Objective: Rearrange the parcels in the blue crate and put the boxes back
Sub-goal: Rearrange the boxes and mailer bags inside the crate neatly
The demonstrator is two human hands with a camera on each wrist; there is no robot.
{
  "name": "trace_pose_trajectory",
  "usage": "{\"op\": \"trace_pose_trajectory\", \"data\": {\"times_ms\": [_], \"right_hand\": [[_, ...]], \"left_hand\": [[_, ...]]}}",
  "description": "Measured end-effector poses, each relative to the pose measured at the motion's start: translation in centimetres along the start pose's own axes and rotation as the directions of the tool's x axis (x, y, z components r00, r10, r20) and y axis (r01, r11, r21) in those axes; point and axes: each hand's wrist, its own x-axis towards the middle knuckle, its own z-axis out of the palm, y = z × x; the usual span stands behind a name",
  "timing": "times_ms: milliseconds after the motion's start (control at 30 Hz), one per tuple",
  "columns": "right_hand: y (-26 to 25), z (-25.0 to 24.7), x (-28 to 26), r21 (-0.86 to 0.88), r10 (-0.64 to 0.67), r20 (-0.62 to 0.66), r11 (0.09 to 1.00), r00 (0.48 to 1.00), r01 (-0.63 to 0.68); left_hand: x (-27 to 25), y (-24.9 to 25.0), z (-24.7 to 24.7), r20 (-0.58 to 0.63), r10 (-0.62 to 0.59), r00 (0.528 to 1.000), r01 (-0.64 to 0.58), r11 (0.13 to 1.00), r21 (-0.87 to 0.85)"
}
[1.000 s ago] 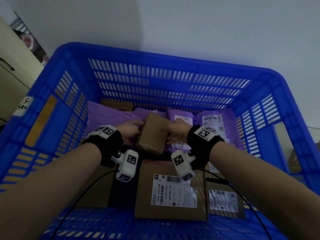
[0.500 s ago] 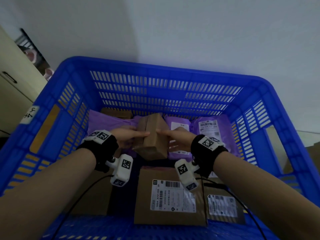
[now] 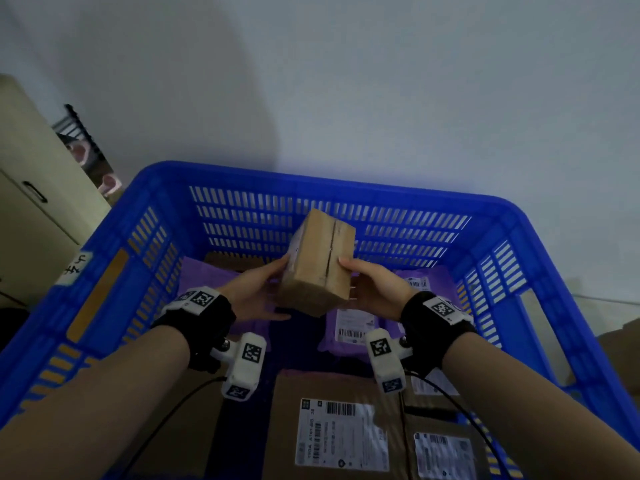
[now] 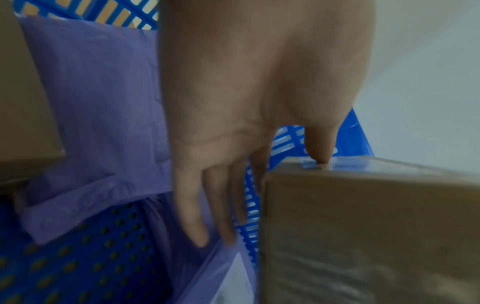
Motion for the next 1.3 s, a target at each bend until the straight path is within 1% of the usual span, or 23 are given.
{"op": "trace_pose_trajectory", "data": {"times_ms": [67,167,300,500,567,600,633,667,700,733,767,800,833,867,900,933,967,1000,1033,1100,1167,1233,1300], "right_hand": [[-0.1,-0.3,0.1,-0.003,-0.035,-0.005,0.999,0.999,0.035],[0.0,-0.9,0.2,0.023,-0.127,-0.081,0.991,0.989,0.130],[-0.3,-0.8,-0.2,-0.070,-0.239,-0.106,0.970,0.965,0.232],[-1.5,-0.1,-0.4,-0.103,-0.262,-0.073,0.962,0.962,0.254],[-2.5,0.0,-0.7,-0.256,-0.314,-0.105,0.925,0.944,0.280],[-3.3,0.0,-1.0,-0.358,-0.382,-0.141,0.880,0.913,0.313],[-4.2,0.0,-1.3,-0.431,-0.468,-0.161,0.825,0.869,0.365],[-5.3,0.1,-1.8,-0.473,-0.550,-0.151,0.770,0.822,0.428],[-6.6,0.5,-2.4,-0.507,-0.607,-0.111,0.716,0.787,0.481],[-7.8,1.2,-3.1,-0.553,-0.638,-0.046,0.657,0.769,0.512],[-8.9,2.0,-3.8,-0.627,-0.640,0.036,0.583,0.767,0.516],[-9.8,2.9,-4.3,-0.725,-0.614,0.124,0.480,0.779,0.494],[-10.5,3.8,-4.6,-0.821,-0.559,0.206,0.349,0.804,0.453],[-10.9,4.8,-4.6,-0.890,-0.484,0.260,0.216,0.835,0.402],[-11.1,5.6,-4.6,-0.928,-0.409,0.283,0.111,0.867,0.355],[-11.1,6.1,-4.4,-0.948,-0.341,0.277,0.056,0.898,0.313],[-11.0,6.4,-4.1,-0.957,-0.288,0.265,0.040,0.920,0.288],[-10.9,6.5,-3.8,-0.960,-0.254,0.256,0.045,0.933,0.276],[-10.7,6.5,-3.5,-0.962,-0.235,0.247,0.060,0.940,0.268],[-10.2,6.3,-3.0,-0.961,-0.235,0.230,0.097,0.944,0.258],[-9.9,6.0,-2.8,-0.957,-0.262,0.215,0.136,0.941,0.256],[-9.5,5.4,-2.8,-0.952,-0.297,0.187,0.183,0.936,0.248],[-9.1,4.4,-2.8,-0.920,-0.336,0.155,0.295,0.929,0.260]], "left_hand": [[-0.4,0.6,0.4,0.006,0.034,0.999,-0.034,0.999,-0.029],[-0.8,1.4,0.3,-0.015,0.100,0.995,-0.100,0.995,0.005],[-1.3,2.1,0.1,-0.010,0.175,0.985,-0.175,0.985,0.008],[-2.2,3.0,0.8,0.023,0.236,0.972,-0.234,0.971,-0.044],[-2.9,4.0,0.6,0.006,0.300,0.954,-0.300,0.953,0.037],[-3.2,4.8,0.5,-0.038,0.342,0.939,-0.334,0.933,0.130],[-3.7,5.8,0.5,-0.084,0.392,0.916,-0.358,0.894,0.268],[-4.4,6.9,0.7,-0.111,0.443,0.890,-0.356,0.825,0.438],[-5.1,8.0,1.0,-0.118,0.483,0.868,-0.320,0.725,0.610],[-5.8,9.1,1.4,-0.105,0.509,0.855,-0.270,0.607,0.747],[-6.4,10.1,1.9,-0.075,0.515,0.854,-0.231,0.505,0.832],[-6.8,10.9,2.3,-0.037,0.506,0.862,-0.211,0.424,0.881],[-7.3,11.6,2.8,0.006,0.493,0.870,-0.202,0.344,0.917],[-7.5,12.0,3.2,0.047,0.483,0.874,-0.193,0.257,0.947],[-7.8,12.3,3.7,0.080,0.479,0.874,-0.177,0.162,0.971],[-7.8,12.5,4.0,0.106,0.476,0.873,-0.157,0.068,0.985],[-7.9,12.6,4.4,0.127,0.476,0.870,-0.136,-0.016,0.991],[-8.0,12.6,4.8,0.142,0.477,0.867,-0.117,-0.081,0.990],[-8.0,12.5,5.1,0.149,0.474,0.868,-0.103,-0.122,0.987],[-7.8,12.2,5.2,0.159,0.468,0.869,-0.112,-0.127,0.986],[-7.5,11.8,4.7,0.159,0.478,0.864,-0.145,-0.067,0.987],[-7.3,11.4,4.1,0.155,0.525,0.837,-0.227,0.074,0.971],[-7.4,10.9,3.6,0.113,0.575,0.810,-0.294,0.231,0.928]]}}
